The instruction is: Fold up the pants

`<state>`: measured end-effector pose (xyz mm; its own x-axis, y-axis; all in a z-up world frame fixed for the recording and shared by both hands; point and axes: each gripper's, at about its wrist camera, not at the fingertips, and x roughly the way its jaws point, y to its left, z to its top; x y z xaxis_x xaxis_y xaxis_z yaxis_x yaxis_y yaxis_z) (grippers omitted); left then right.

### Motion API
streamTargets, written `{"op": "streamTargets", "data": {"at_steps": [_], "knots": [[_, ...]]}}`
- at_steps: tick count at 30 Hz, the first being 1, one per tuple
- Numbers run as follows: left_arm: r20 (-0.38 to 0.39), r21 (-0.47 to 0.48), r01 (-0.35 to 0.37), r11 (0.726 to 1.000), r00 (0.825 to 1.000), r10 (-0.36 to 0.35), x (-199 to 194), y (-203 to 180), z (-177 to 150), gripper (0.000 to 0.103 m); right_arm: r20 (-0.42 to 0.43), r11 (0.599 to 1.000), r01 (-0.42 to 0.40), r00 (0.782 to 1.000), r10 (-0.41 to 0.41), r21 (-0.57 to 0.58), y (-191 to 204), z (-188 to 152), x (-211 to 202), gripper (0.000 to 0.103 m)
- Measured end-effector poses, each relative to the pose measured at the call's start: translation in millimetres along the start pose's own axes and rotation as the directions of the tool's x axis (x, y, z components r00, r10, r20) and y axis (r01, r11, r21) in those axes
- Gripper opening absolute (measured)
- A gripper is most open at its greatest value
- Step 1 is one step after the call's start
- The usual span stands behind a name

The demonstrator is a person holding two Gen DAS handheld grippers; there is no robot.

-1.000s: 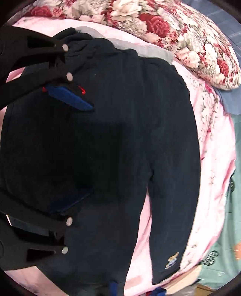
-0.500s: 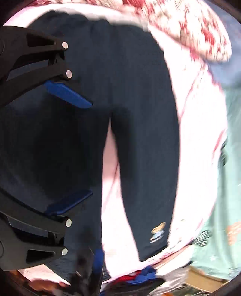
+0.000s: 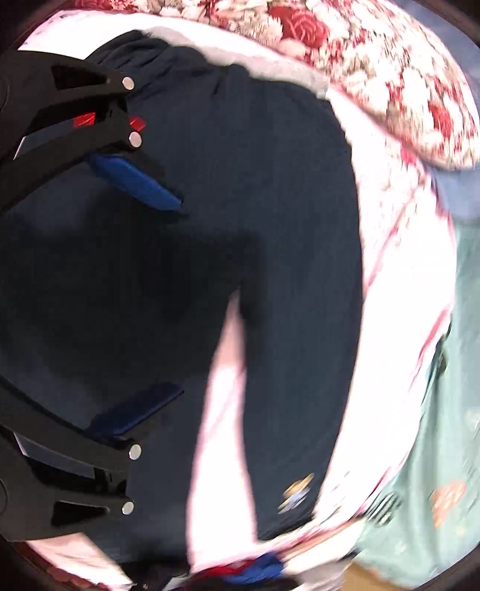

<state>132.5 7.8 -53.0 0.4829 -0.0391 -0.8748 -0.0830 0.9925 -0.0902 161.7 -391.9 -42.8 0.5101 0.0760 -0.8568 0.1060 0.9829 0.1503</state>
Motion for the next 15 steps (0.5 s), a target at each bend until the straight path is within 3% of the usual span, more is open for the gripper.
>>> {"op": "streamTargets", "data": {"at_steps": [3, 4, 6, 9, 10, 13, 15], "knots": [[-0.049, 0.078, 0.025, 0.997, 0.999, -0.021, 1.1, -26.4, -23.1, 0.097, -0.032, 0.977, -0.188, 0.982, 0.186, -0.099, 43.3, -22.3, -13.2, 0.094], [-0.061, 0.098, 0.016, 0.995, 0.998, -0.01, 3.9, -29.2, -27.7, 0.097, -0.05, 0.965, -0.218, 0.976, 0.213, -0.143, 62.3, -29.5, -12.6, 0.094], [-0.099, 0.131, -0.009, 0.991, 0.995, 0.022, 13.4, -28.9, -40.3, 0.099, -0.044, 0.957, -0.156, 0.988, 0.15, -0.247, 107.7, -40.4, -5.4, 0.094], [-0.069, 0.138, -0.018, 0.99, 0.997, 0.028, -1.0, -10.8, -58.9, 0.099, -0.061, 0.914, -0.06, 0.997, 0.038, -0.4, 137.0, -63.5, 7.8, 0.094], [-0.078, 0.133, -0.015, 0.991, 0.997, 0.025, -7.9, 0.7, -66.1, 0.099, -0.09, 0.898, -0.038, 0.996, -0.001, -0.438, 139.5, -74.0, 15.7, 0.094], [-0.099, 0.13, -0.013, 0.991, 0.995, 0.026, -24.0, 24.1, -79.4, 0.099, -0.127, 0.908, -0.091, 0.991, 0.042, -0.408, 104.4, -93.3, 4.3, 0.102], [-0.072, 0.097, -0.023, 0.995, 0.997, 0.03, -37.7, 37.4, -77.2, 0.097, -0.155, 0.891, -0.07, 0.988, -0.001, -0.449, 90.1, -107.9, -6.0, 0.102]]}}
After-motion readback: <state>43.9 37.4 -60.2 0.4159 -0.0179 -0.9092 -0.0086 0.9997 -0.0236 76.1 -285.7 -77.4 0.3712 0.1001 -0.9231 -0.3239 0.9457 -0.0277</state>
